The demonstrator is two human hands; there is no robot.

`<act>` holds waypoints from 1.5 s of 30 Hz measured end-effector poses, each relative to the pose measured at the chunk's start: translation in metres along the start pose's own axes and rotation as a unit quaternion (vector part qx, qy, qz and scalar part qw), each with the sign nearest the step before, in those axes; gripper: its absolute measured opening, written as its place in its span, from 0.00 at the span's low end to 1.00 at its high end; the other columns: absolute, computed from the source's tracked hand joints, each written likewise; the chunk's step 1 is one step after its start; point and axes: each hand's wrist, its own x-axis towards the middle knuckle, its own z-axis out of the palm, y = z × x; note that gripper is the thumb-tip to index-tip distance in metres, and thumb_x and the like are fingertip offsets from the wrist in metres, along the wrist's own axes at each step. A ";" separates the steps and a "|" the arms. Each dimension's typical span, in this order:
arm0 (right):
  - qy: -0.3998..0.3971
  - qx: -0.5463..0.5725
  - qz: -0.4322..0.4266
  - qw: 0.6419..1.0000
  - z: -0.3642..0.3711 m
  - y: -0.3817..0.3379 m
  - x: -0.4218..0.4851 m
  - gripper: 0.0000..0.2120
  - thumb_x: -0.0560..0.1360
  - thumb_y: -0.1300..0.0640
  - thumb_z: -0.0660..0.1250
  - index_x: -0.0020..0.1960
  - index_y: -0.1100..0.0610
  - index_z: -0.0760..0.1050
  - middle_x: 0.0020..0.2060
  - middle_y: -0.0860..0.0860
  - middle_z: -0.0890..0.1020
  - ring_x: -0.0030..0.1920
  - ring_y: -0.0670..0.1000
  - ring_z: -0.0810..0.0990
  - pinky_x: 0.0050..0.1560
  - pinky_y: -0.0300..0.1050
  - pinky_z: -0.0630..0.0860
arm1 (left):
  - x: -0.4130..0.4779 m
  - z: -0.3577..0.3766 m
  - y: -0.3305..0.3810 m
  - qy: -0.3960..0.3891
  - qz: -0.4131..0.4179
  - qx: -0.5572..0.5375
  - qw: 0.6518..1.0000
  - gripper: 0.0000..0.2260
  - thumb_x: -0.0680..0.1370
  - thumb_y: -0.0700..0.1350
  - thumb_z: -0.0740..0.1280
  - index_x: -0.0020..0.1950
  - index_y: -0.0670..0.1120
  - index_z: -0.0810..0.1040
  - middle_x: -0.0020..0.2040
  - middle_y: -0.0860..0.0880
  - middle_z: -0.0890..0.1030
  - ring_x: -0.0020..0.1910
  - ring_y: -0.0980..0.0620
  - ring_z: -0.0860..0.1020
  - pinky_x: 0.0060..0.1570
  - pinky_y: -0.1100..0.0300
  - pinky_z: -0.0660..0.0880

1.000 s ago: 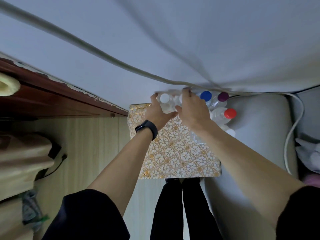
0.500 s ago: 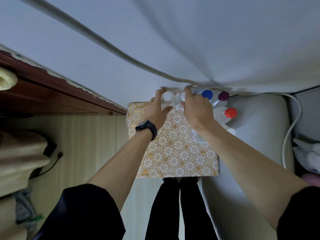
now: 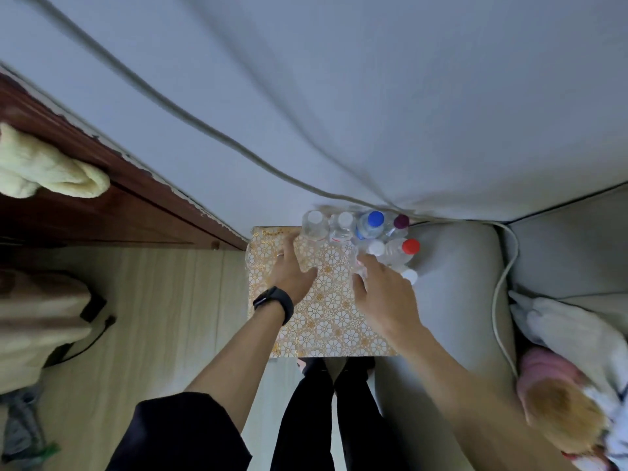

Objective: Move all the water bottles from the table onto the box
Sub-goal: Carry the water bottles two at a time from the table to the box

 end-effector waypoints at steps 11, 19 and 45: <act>-0.008 0.096 -0.105 0.990 -0.069 -0.014 -0.119 0.10 0.77 0.49 0.67 0.58 0.47 0.80 0.56 0.44 0.82 0.60 0.51 0.77 0.57 0.44 0.74 | -0.204 -0.047 -0.022 0.055 -0.020 -0.013 0.998 0.22 0.80 0.53 0.65 0.73 0.55 0.65 0.70 0.47 0.71 0.55 0.46 0.78 0.46 0.58 0.71; -0.153 0.032 -0.330 0.931 -0.060 -0.070 -0.135 0.13 0.78 0.47 0.66 0.61 0.46 0.79 0.60 0.42 0.80 0.63 0.49 0.73 0.58 0.37 0.69 | -0.308 -0.041 -0.077 0.227 -0.158 -0.079 0.958 0.21 0.79 0.54 0.65 0.72 0.54 0.68 0.71 0.50 0.72 0.69 0.48 0.70 0.64 0.55 0.70; -0.285 0.069 -0.856 0.426 0.056 -0.515 -0.693 0.20 0.77 0.46 0.67 0.68 0.46 0.75 0.66 0.46 0.77 0.70 0.50 0.68 0.73 0.46 0.64 | -0.920 -0.147 -0.314 0.746 -0.438 -0.031 0.501 0.21 0.76 0.50 0.71 0.69 0.51 0.74 0.63 0.47 0.78 0.63 0.46 0.74 0.65 0.49 0.71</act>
